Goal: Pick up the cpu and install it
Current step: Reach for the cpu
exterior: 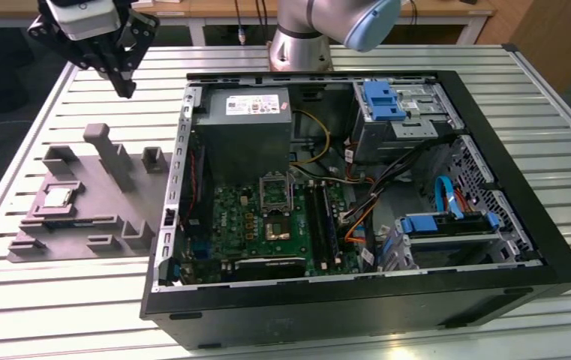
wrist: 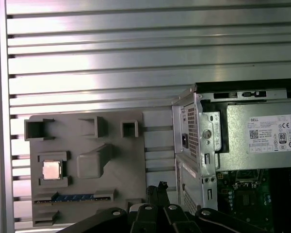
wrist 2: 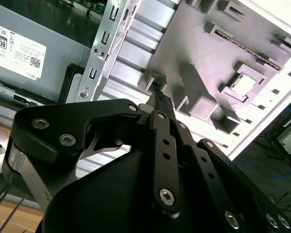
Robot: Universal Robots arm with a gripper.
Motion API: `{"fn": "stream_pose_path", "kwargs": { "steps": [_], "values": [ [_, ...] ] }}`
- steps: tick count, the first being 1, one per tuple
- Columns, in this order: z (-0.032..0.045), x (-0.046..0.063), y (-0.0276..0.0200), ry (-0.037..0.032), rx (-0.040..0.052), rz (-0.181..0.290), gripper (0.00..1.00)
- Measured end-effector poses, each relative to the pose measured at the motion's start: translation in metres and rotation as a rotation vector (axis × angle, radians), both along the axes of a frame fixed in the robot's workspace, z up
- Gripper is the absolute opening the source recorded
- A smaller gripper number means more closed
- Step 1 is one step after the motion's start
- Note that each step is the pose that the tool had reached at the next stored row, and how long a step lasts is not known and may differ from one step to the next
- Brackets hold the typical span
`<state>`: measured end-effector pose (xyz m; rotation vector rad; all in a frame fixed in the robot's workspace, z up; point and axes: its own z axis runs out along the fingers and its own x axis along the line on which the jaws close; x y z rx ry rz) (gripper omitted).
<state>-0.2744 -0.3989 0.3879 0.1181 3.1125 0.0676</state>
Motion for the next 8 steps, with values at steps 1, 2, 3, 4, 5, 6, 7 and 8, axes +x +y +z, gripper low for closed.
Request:
{"fn": "stream_pose_path", "kwargs": {
  "steps": [1,2,3,4,5,6,7,8],
  "values": [
    [0.0000,-0.0001,0.0000,0.0000,0.0000,0.000,0.11],
    [-0.0001,-0.0004,0.0000,0.0000,0.0000,0.000,0.11],
    [-0.0001,-0.0007,0.0000,0.0000,0.0000,0.000,0.11],
    [-0.0001,-0.0008,0.0000,0.0000,0.0000,0.000,0.11],
    [-0.0002,-0.0010,0.0000,0.0000,0.0000,0.000,0.11],
    [-0.0003,-0.0012,0.0000,0.0000,0.0001,0.000,0.11],
    [-0.0003,-0.0014,0.0000,-0.0001,0.0001,0.000,0.11],
    [-0.0004,-0.0015,0.0000,0.0000,0.0001,0.000,0.11]
  ]
}}
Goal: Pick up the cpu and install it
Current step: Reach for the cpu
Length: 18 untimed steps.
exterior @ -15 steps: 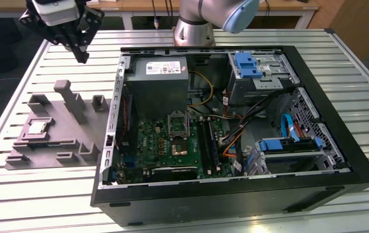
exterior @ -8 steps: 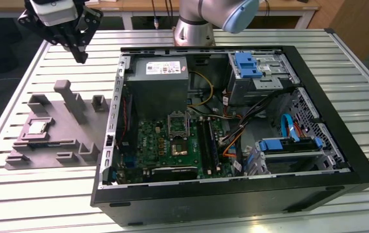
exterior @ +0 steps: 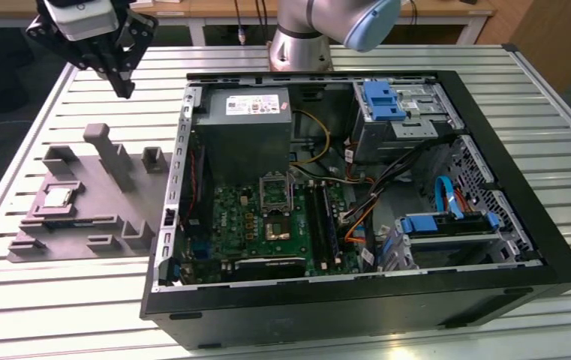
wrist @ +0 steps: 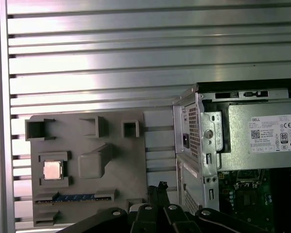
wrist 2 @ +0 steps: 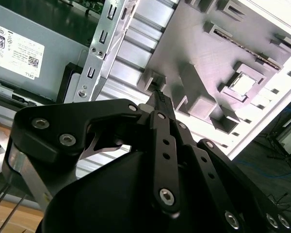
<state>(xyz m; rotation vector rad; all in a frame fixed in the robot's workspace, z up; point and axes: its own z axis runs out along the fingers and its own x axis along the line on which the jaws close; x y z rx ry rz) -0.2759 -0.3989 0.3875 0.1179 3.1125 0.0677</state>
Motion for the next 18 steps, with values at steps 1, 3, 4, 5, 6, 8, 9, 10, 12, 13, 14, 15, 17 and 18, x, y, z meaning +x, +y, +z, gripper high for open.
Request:
{"fn": "stream_pose_path", "kwargs": {
  "steps": [1,3,4,5,6,8,9,10,12,13,14,15,17,18],
  "values": [
    [0.0000,-0.0001,0.0000,0.0001,-0.0001,0.000,0.11],
    [-0.0001,-0.0005,0.0000,0.0000,0.0000,0.000,0.11],
    [-0.0001,-0.0007,0.0000,0.0000,0.0000,0.000,0.11],
    [-0.0001,-0.0009,0.0000,0.0000,0.0000,0.000,0.11],
    [-0.0002,-0.0011,0.0000,0.0000,0.0000,0.000,0.11],
    [-0.0002,-0.0014,0.0000,0.0000,-0.0001,0.000,0.11],
    [-0.0002,-0.0016,0.0000,0.0000,0.0000,0.000,0.11],
    [-0.0003,-0.0017,0.0000,0.0000,-0.0001,0.000,0.11],
    [-0.0004,-0.0020,0.0000,0.0000,0.0000,0.000,0.11],
    [-0.0005,-0.0022,0.0000,0.0000,0.0000,0.000,0.11],
    [-0.0006,-0.0024,0.0000,0.0000,0.0000,0.000,0.11],
    [-0.0006,-0.0026,0.0000,0.0000,0.0000,0.000,0.11],
    [-0.0008,-0.0031,0.0000,0.0000,-0.0001,0.000,0.11],
    [-0.0008,-0.0033,0.0000,0.0000,0.0000,0.000,0.11]
  ]
}}
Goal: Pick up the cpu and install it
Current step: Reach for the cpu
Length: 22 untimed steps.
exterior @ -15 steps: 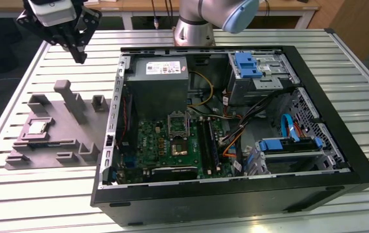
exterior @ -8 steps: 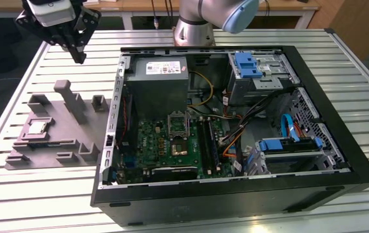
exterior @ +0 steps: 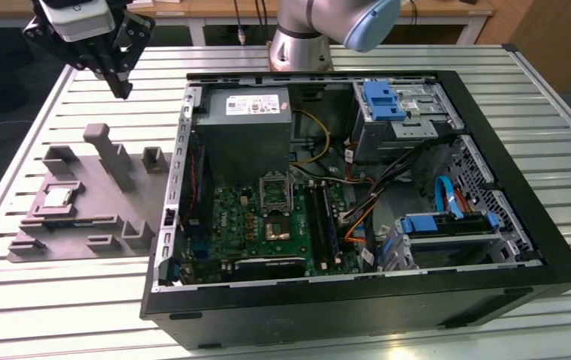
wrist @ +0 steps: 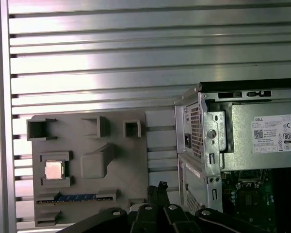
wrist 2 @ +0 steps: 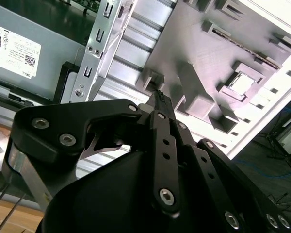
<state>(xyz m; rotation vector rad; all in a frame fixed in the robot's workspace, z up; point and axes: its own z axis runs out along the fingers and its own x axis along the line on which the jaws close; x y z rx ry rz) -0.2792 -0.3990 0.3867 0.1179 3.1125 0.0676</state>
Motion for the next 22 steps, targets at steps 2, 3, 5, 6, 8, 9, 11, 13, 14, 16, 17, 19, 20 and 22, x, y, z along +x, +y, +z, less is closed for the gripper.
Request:
{"fn": "stream_pose_path", "kwargs": {
  "steps": [2,3,5,6,8,9,11,13,14,16,17,19,20,22],
  "values": [
    [-0.0001,-0.0006,0.0000,0.0000,0.0001,0.000,0.11],
    [-0.0002,-0.0009,0.0000,0.0000,0.0000,0.000,0.11],
    [-0.0003,-0.0015,0.0000,0.0000,0.0000,0.000,0.11],
    [-0.0004,-0.0019,0.0000,0.0000,0.0000,0.000,0.11],
    [-0.0005,-0.0024,0.0000,0.0000,0.0000,0.000,0.11],
    [-0.0006,-0.0027,0.0000,0.0000,0.0000,0.000,0.11],
    [-0.0008,-0.0033,0.0000,0.0000,0.0000,0.000,0.11],
    [-0.0009,-0.0038,0.0000,0.0000,0.0000,0.000,0.11],
    [-0.0011,-0.0040,0.0000,0.0000,0.0000,0.000,0.11],
    [-0.0013,-0.0046,0.0000,0.0000,0.0000,0.000,0.11],
    [-0.0014,-0.0050,0.0000,0.0000,0.0000,0.000,0.11],
    [-0.0015,-0.0054,0.0000,0.0000,0.0000,0.000,0.11],
    [-0.0016,-0.0057,0.0000,0.0000,0.0000,0.000,0.11],
    [-0.0017,-0.0062,0.0000,0.0000,0.0000,0.000,0.11]
  ]
}}
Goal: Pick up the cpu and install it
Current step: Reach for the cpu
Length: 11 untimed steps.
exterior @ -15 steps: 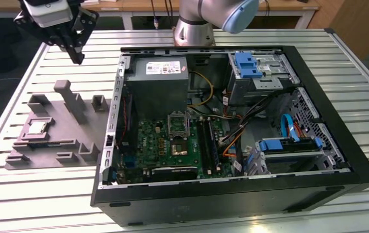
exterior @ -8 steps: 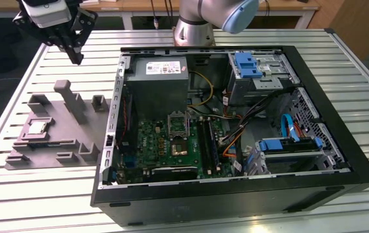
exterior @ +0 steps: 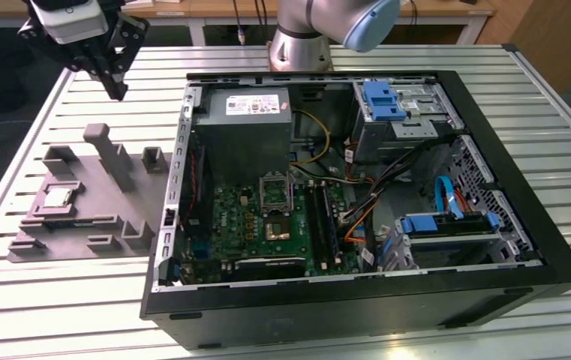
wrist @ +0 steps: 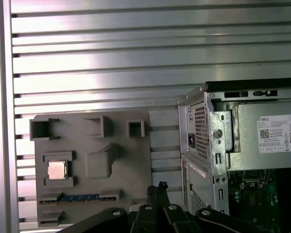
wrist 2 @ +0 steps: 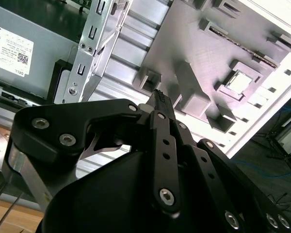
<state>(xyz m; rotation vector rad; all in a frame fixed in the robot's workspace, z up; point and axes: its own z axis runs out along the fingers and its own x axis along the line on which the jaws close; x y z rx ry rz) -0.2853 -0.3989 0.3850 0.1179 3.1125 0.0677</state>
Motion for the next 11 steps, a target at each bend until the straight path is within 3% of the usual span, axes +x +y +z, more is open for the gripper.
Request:
{"fn": "stream_pose_path", "kwargs": {
  "steps": [11],
  "values": [
    [-0.0008,-0.0028,0.0000,0.0000,0.0000,0.000,0.11]
  ]
}}
